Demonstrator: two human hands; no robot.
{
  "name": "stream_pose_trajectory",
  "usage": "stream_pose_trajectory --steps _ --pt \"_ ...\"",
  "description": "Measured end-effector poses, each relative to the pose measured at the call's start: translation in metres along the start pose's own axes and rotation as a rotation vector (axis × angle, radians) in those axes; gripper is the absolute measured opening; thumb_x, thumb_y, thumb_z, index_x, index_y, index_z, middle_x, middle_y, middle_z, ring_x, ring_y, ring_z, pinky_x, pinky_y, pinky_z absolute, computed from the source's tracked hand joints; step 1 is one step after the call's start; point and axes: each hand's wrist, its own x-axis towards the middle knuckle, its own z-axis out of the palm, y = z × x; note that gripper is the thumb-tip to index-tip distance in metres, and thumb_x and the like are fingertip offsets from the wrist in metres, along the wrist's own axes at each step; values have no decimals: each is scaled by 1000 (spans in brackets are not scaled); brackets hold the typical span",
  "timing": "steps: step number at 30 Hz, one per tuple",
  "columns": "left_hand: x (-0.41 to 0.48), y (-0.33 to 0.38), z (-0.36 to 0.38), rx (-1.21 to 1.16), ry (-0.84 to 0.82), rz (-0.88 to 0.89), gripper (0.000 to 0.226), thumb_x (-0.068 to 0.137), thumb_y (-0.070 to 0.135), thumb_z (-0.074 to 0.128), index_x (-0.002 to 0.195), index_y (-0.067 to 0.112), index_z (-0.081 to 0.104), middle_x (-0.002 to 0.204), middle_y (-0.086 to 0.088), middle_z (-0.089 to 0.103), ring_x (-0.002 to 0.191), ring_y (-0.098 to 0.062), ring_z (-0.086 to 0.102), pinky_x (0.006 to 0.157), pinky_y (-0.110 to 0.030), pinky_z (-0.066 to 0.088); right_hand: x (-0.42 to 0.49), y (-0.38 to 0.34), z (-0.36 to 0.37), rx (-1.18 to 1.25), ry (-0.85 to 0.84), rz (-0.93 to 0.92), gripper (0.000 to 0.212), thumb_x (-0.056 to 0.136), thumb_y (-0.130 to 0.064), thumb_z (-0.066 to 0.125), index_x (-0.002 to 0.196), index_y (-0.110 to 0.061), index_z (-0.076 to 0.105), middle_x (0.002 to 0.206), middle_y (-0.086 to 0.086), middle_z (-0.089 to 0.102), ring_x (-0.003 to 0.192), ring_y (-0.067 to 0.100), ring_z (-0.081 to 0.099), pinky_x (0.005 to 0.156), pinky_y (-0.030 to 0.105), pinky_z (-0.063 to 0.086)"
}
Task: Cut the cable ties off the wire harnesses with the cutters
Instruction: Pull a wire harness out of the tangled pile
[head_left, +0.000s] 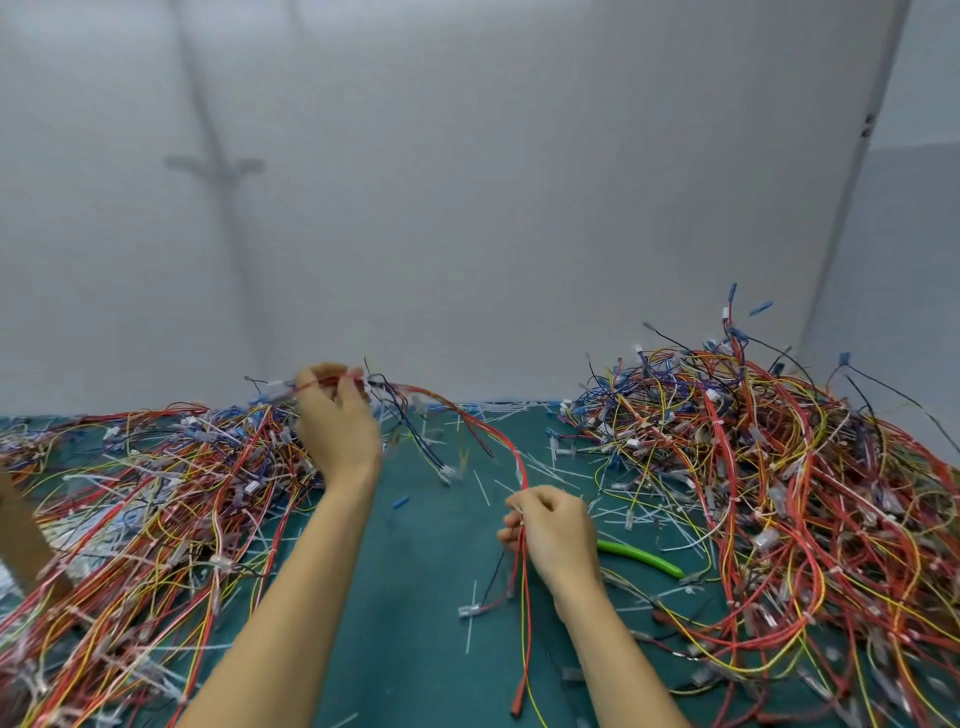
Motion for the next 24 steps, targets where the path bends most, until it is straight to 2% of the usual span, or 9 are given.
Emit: stream_pose_trajectory --steps 2,4,6,8,11,14,17,21,24 --pt "4 15 2 -124 31 48 12 100 5 44 98 16 47 95 -1 68 93 -16 69 88 -44 55 -4 -4 0 -236 125 -108 6 87 -20 61 88 -13 61 77 -4 66 76 17 65 75 33 51" --pt "6 27 3 -140 -1 148 19 101 5 41 95 22 44 93 -1 69 92 -16 68 88 -44 54 -5 -6 -1 -259 215 -232 17 86 -18 64 98 -18 52 95 -2 60 86 17 60 80 33 47" --pt "3 36 3 -154 -129 257 26 100 2 39 91 26 44 90 -2 67 89 -21 66 86 -42 53 -5 -7 -1 -229 232 -345 25 86 -15 65 105 -20 49 108 -3 53 95 15 56 86 33 46" --pt "-3 39 4 -186 -310 306 25 100 -1 38 92 22 45 85 -2 63 81 -21 64 79 -35 51 -4 -5 1 -279 217 -453 32 88 -16 65 117 -20 51 117 -7 50 110 10 49 96 27 38" --pt "-16 37 6 -234 -583 249 22 102 -2 37 92 18 38 84 -3 64 71 -16 64 69 -27 48 -4 -1 5 -360 102 -574 46 95 -25 59 139 -23 45 133 -15 43 125 -2 33 105 16 24" --pt "-31 33 6 -350 -782 152 24 102 -3 38 91 18 31 85 -9 69 66 -16 64 64 -20 49 -4 6 12 -354 -34 -576 51 101 -28 49 150 -26 33 151 -12 36 140 3 26 115 23 22" --pt "-41 30 5 -377 -889 88 27 100 0 42 88 18 27 87 -7 75 62 -12 63 63 -14 45 -1 12 12 -341 -29 -577 46 102 -23 47 147 -27 40 143 -8 47 134 9 37 106 19 27" --pt "-49 22 7 -298 -959 0 14 94 24 54 89 18 43 100 -6 76 65 -14 62 76 -31 44 -1 11 9 -319 151 -709 31 96 -7 58 121 -23 67 102 -2 53 99 21 55 84 33 46" --pt "-55 19 6 -307 -970 -58 23 86 32 61 95 11 57 104 -4 75 78 -10 67 82 -22 48 1 13 10 -301 228 -775 26 88 0 67 109 -14 74 107 4 59 98 24 59 84 39 51"
